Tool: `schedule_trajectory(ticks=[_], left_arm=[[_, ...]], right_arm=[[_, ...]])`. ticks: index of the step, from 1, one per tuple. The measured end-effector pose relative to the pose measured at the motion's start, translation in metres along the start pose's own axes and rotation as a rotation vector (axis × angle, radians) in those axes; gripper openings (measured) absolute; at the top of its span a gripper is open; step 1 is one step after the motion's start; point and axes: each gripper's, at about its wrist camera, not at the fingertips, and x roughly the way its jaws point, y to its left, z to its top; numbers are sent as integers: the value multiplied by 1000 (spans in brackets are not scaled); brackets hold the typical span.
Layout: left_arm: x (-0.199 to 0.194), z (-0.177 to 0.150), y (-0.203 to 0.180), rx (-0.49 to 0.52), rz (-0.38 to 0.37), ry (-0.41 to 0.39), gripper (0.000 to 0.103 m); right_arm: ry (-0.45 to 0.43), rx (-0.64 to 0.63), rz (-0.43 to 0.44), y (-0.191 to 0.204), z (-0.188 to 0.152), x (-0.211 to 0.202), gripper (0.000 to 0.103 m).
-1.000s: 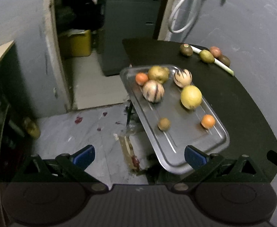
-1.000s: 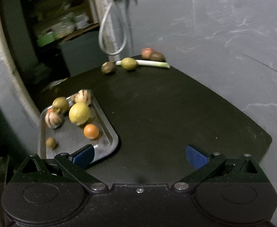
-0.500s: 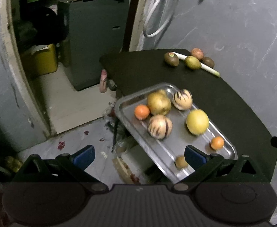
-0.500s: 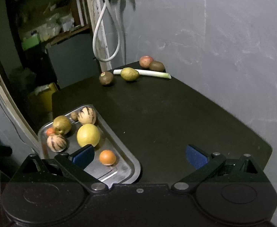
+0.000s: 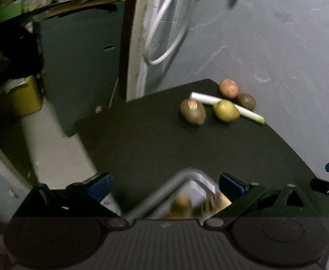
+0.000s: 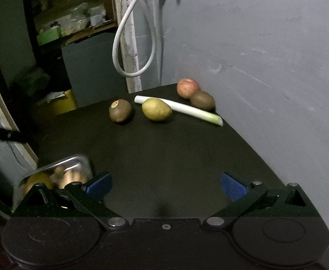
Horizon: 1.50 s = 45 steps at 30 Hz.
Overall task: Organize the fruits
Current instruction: 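Move both tools toward the kiwi and pear beside the leek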
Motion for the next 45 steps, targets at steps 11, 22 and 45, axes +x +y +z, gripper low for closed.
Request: schedule_trajectory(ticks=[11, 22, 45], left_arm=[[125, 78, -27, 85, -53, 7, 102], [183, 96, -36, 121, -23, 54, 102], [219, 100, -26, 118, -146, 85, 97]], right_arm=[[19, -112, 82, -20, 61, 141, 102], [10, -233, 113, -10, 79, 204, 102], [41, -315, 222, -15, 78, 242, 89]])
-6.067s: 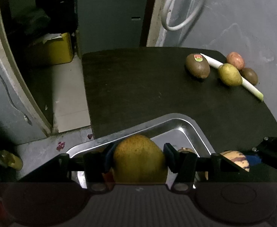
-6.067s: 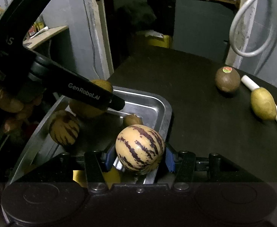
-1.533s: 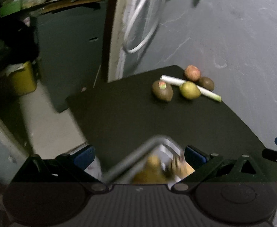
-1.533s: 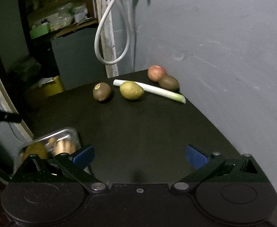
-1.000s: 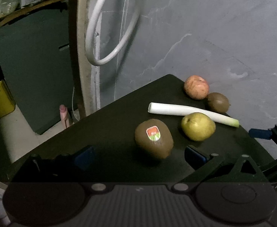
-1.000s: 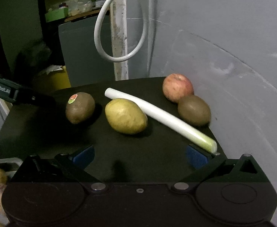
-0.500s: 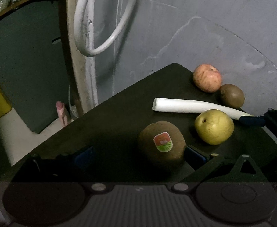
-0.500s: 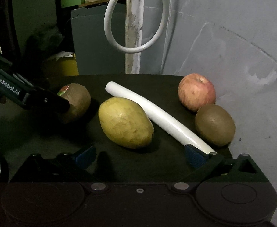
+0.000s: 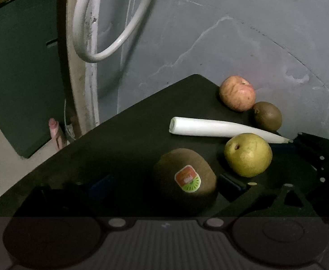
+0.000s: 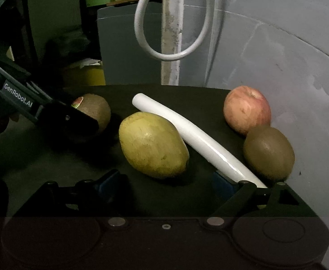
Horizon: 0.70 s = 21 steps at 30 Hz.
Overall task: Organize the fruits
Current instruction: 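Move both tools toward the kiwi and pear beside the leek, then grasp the yellow-green pear with the right gripper while the left gripper approaches the stickered kiwi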
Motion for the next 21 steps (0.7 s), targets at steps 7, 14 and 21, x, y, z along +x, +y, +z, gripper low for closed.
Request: schedule_trajectory(ticks=[7, 14, 21], left_arm=[[-1, 2, 1, 6, -68, -19, 77], [-1, 1, 5, -9, -105, -19, 65], [-2, 0, 6, -1, -113, -23, 65]], right_arm=[[-18, -16, 15, -1, 8, 9, 88], [-36, -22, 35, 4, 14, 15, 85], [-50, -30, 48, 6, 19, 16, 63]])
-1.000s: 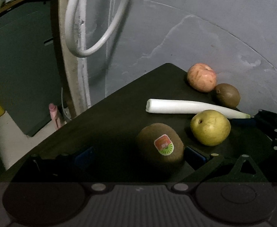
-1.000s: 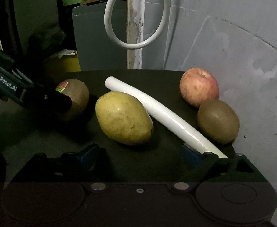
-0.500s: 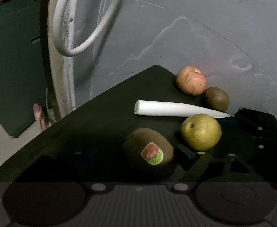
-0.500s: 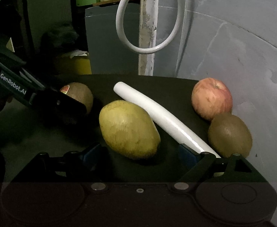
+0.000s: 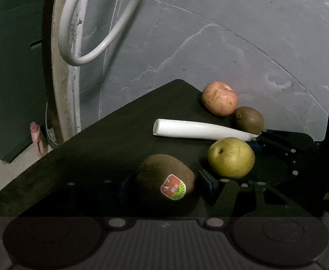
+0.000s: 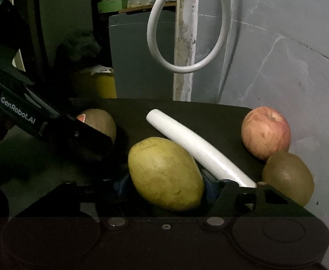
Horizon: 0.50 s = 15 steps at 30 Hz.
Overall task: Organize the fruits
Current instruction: 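Grasp the yellow-green pear with the right gripper while the left gripper approaches the stickered kiwi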
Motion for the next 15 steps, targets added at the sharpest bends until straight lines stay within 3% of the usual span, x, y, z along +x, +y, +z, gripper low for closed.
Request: schedule_trajectory(ticks=[8, 15], left_arm=[[-1, -3, 1, -10, -1, -13, 64], [-7, -8, -1, -56, 46, -14, 64]], right_arm=[[-2, 6, -3, 1, -1, -2, 63], [9, 30, -31, 6, -6, -8, 62]])
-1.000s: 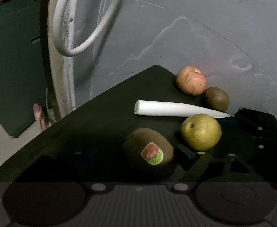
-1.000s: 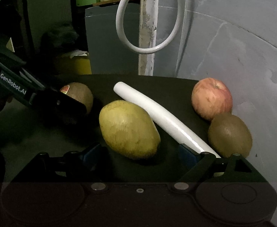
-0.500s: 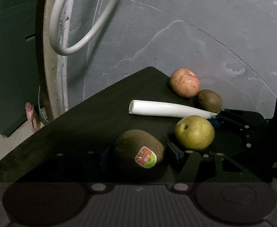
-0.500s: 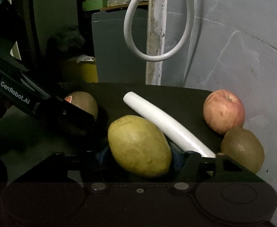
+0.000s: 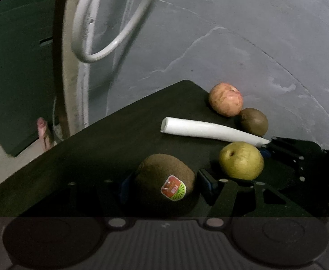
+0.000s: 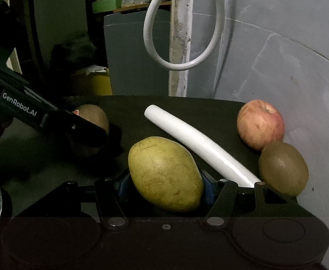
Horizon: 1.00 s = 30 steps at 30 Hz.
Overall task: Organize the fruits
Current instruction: 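Grasp the yellow-green pear with the right gripper while the left gripper approaches the stickered kiwi, then grasp the stickered kiwi with the left gripper while the right gripper lifts the pear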
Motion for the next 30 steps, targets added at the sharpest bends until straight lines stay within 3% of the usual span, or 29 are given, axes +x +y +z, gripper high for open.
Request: schedule_trajectory(ticks=[9, 18, 30], left_arm=[[-16, -14, -3, -72, 45, 48, 63], [-33, -35, -8, -106, 5, 56, 63], [-77, -56, -26, -111, -30, 13, 63]], right_arm=[[13, 53, -37, 17, -18, -22, 62], [9, 149, -52, 31, -38, -48, 62], [-14, 176, -48, 64, -59, -96, 60]])
